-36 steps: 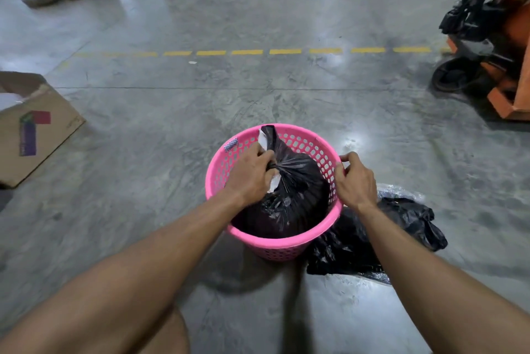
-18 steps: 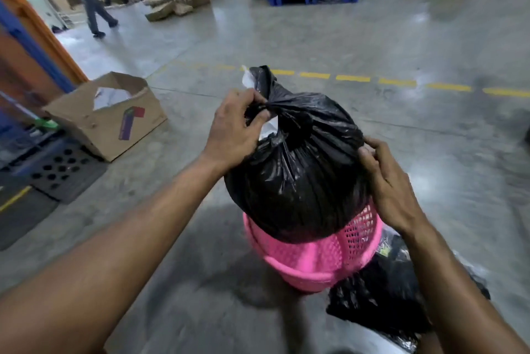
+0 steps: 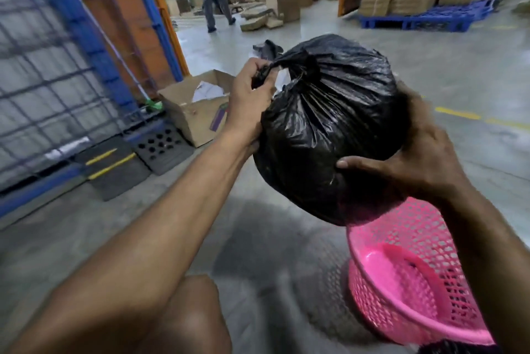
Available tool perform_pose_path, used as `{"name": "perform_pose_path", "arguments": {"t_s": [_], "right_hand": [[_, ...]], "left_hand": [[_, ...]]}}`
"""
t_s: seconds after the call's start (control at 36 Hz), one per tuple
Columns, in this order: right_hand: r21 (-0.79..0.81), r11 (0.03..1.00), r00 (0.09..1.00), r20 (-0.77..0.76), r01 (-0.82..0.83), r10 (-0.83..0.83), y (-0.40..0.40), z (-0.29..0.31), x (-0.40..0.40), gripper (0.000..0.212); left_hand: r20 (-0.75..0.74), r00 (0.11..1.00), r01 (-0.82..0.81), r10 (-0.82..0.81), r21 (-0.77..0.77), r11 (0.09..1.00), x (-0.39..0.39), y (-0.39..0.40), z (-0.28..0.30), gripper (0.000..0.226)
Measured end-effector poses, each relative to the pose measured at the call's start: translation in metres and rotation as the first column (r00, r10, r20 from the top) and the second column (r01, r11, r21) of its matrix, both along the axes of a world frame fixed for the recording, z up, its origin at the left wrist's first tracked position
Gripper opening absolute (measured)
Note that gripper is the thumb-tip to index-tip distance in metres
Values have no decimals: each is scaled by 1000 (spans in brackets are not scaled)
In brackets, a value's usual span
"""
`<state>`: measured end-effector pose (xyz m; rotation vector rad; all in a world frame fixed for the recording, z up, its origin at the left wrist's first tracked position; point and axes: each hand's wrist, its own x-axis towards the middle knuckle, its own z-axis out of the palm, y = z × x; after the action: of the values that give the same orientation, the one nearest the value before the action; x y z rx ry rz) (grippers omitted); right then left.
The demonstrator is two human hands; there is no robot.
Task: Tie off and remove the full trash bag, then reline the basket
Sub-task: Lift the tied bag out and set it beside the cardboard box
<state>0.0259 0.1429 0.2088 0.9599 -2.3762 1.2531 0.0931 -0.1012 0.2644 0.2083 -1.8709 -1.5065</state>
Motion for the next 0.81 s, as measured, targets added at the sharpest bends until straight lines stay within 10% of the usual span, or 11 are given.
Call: {"name": "perform_pose_path", "arguments": {"t_s": [0.25, 0.81], "right_hand": [[141, 986, 994, -55, -89, 97, -151, 20, 6, 121], [184, 887, 890, 268, -424, 370, -423, -87, -16, 99]], "left_hand": [[-104, 989, -102, 102, 2, 995, 40, -144, 1, 8], [173, 919, -345, 354, -80, 935, 72, -359, -101, 15]]}}
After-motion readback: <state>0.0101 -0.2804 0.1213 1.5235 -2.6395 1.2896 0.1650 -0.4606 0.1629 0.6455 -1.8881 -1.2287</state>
